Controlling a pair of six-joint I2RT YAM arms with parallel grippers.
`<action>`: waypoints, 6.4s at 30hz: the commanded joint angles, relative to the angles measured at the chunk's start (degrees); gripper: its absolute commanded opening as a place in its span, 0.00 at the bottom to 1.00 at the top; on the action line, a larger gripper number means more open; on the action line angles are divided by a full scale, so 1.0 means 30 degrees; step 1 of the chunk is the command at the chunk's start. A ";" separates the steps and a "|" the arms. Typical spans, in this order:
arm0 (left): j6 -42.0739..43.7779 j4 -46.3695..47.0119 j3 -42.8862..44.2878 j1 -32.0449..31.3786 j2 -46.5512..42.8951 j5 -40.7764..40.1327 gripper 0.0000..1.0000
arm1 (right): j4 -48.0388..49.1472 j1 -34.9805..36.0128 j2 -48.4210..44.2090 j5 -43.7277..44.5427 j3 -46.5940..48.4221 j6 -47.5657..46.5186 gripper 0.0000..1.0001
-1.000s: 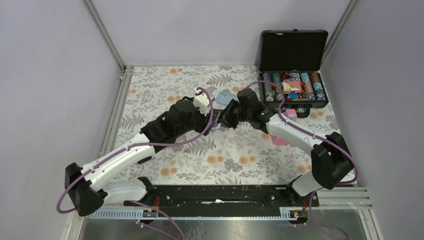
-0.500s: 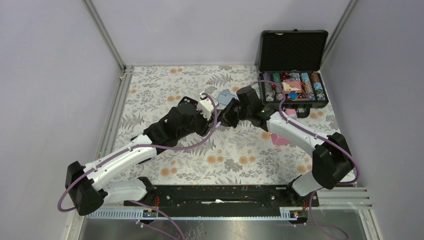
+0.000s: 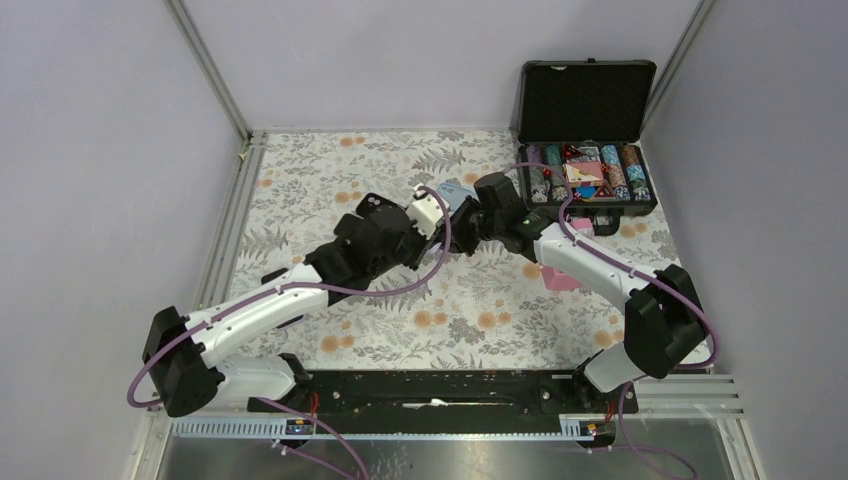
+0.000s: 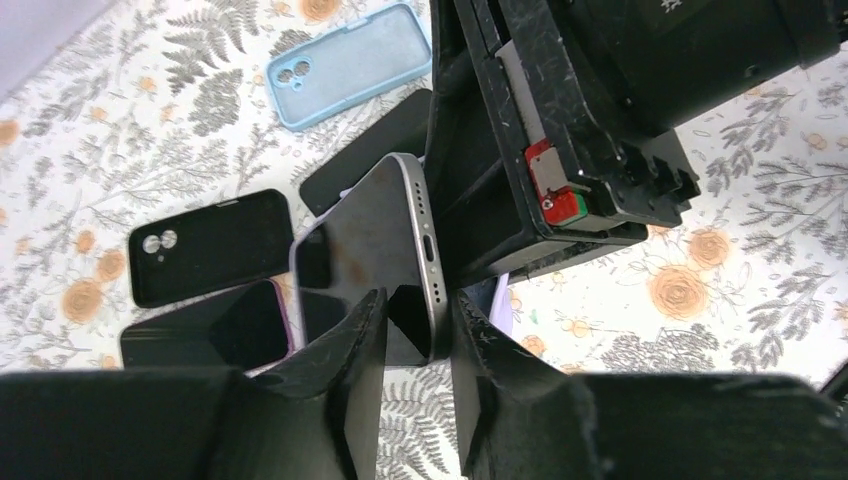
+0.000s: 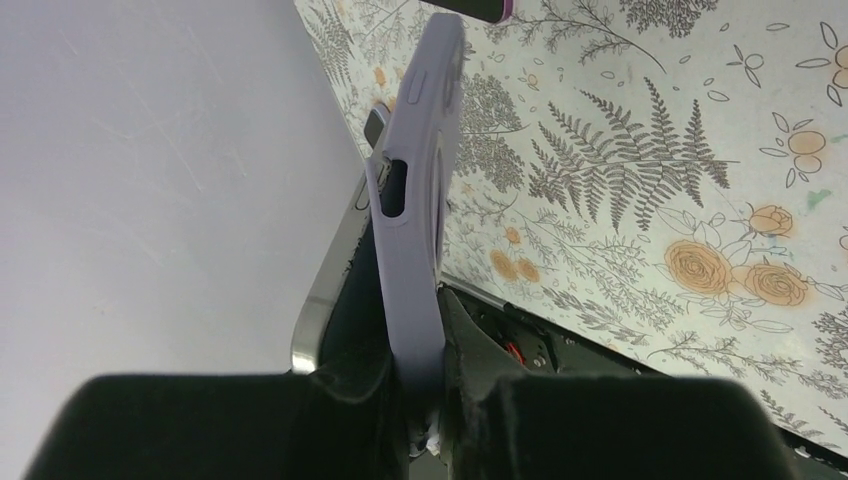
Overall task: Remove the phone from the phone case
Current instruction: Remove the phone case from the phone, then place the phone case at the center of the board, then place the phone at the center of the board, then move the phone to the center of the board.
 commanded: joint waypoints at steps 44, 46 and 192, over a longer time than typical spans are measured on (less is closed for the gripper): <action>0.1028 0.0631 0.2031 0.5328 -0.4689 -0.2635 0.00 | -0.4281 -0.1698 0.1714 -0.2763 0.0527 -1.1366 0.00; 0.1089 0.0423 0.1779 0.5348 -0.5267 -0.2830 0.00 | -0.4699 -0.1718 0.2189 -0.2162 0.0585 -1.2127 0.00; -1.0809 -0.2620 -0.4169 -0.8861 0.3148 0.0919 0.00 | -0.6411 -0.9332 -0.8958 -0.1129 -0.3173 -1.1541 0.81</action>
